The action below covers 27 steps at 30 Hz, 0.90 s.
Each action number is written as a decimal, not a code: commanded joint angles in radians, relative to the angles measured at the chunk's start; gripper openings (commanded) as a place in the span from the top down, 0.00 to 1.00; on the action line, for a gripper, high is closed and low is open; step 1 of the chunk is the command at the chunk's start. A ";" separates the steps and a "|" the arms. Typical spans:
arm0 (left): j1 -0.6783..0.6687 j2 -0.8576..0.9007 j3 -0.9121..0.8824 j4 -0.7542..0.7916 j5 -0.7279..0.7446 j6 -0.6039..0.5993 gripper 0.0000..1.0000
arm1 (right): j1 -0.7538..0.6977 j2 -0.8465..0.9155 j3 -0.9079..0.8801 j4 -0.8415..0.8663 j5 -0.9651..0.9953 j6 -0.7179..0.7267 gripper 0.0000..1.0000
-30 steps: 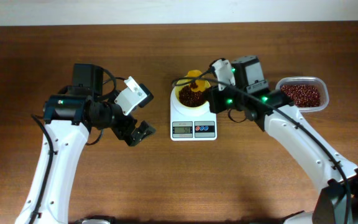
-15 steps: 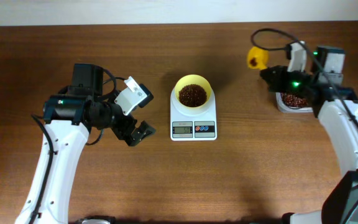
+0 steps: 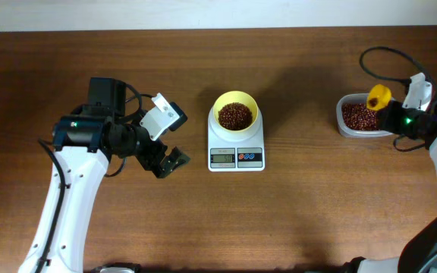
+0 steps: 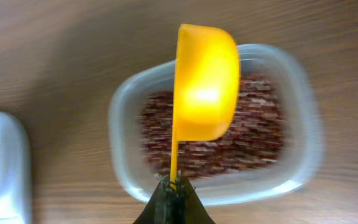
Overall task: Scoop item into bowl and weigh 50g on scale
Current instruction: 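Return the scoop over the bean tub with the right gripper, then lower the scoop onto the table right of the scale and release it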
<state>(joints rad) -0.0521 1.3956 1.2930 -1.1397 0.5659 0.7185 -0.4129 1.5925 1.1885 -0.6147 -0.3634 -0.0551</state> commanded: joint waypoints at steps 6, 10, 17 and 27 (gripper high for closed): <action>0.001 0.001 0.001 0.001 0.014 0.020 0.01 | 0.005 -0.182 0.007 -0.056 0.332 -0.021 0.96; 0.001 0.001 0.001 0.001 0.014 0.020 0.01 | 0.070 -0.179 0.006 -0.106 0.351 -0.048 0.96; 0.001 0.001 0.001 0.001 0.014 0.020 0.01 | 0.139 -0.164 0.004 -0.122 0.503 -0.048 0.96; 0.001 0.001 0.001 0.001 0.014 0.020 0.01 | 0.138 -0.167 -0.016 -0.626 -0.280 -0.048 0.96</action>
<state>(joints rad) -0.0521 1.3956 1.2930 -1.1378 0.5659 0.7185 -0.2794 1.4284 1.1870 -1.2175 -0.5865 -0.0265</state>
